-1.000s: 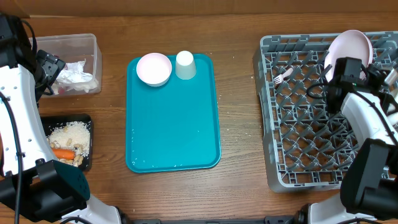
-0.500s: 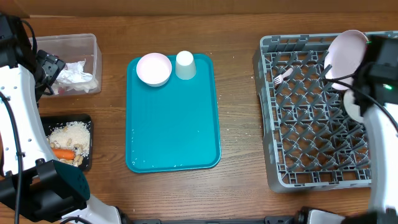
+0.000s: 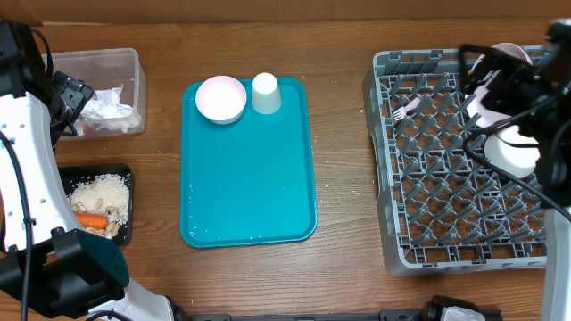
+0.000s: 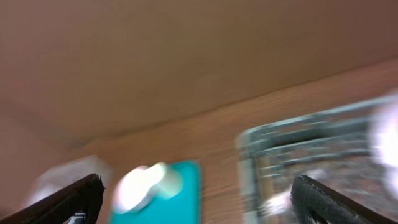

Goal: Sort waste into correct bins and load items into the dishwasher rack
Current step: 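Swing the right gripper over the white cup on the teal tray, then lower the right gripper and close it on the white cup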

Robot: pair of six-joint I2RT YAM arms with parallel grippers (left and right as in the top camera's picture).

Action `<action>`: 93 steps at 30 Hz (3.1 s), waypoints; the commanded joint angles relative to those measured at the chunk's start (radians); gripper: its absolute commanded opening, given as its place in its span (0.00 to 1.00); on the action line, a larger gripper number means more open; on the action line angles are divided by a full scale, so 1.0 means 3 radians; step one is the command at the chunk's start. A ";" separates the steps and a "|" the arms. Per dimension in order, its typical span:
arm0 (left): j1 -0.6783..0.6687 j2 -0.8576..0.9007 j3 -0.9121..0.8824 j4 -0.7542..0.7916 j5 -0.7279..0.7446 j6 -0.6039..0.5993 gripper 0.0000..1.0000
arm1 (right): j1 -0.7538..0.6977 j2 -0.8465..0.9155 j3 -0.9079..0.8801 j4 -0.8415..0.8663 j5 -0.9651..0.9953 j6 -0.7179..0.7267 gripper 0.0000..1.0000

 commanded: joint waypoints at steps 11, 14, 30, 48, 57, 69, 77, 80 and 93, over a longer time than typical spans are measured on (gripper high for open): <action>-0.0013 -0.0009 0.0018 0.0003 -0.0046 0.0038 1.00 | 0.1408 0.0867 0.0057 0.0024 0.0281 -0.0146 1.00; -0.0013 -0.0009 0.0018 0.0003 -0.0046 0.0038 1.00 | 0.1759 0.1030 0.0057 0.0100 0.0669 -0.0076 1.00; -0.0013 -0.0009 0.0018 0.0003 -0.0046 0.0038 1.00 | 0.2735 0.1923 0.0057 0.1303 0.0875 0.0210 1.00; -0.0013 -0.0009 0.0018 0.0003 -0.0046 0.0038 1.00 | 0.2794 0.2480 0.0057 0.1734 0.0932 0.0287 1.00; -0.0013 -0.0009 0.0018 0.0003 -0.0046 0.0038 1.00 | 0.2711 0.2544 0.0057 0.2017 0.1747 0.0275 1.00; -0.0013 -0.0009 0.0018 0.0003 -0.0046 0.0038 1.00 | 0.2537 0.2735 0.0057 0.2389 0.1906 0.0015 1.00; -0.0013 -0.0009 0.0018 0.0003 -0.0046 0.0038 1.00 | 0.2553 0.2981 0.0058 0.2632 0.1891 -0.0443 1.00; -0.0013 -0.0009 0.0018 0.0003 -0.0046 0.0038 1.00 | 0.2553 0.3031 0.0058 0.2711 0.1756 -0.0445 1.00; -0.0013 -0.0009 0.0018 0.0003 -0.0046 0.0038 1.00 | 0.2572 0.3231 0.0058 0.3012 0.1493 -0.0451 1.00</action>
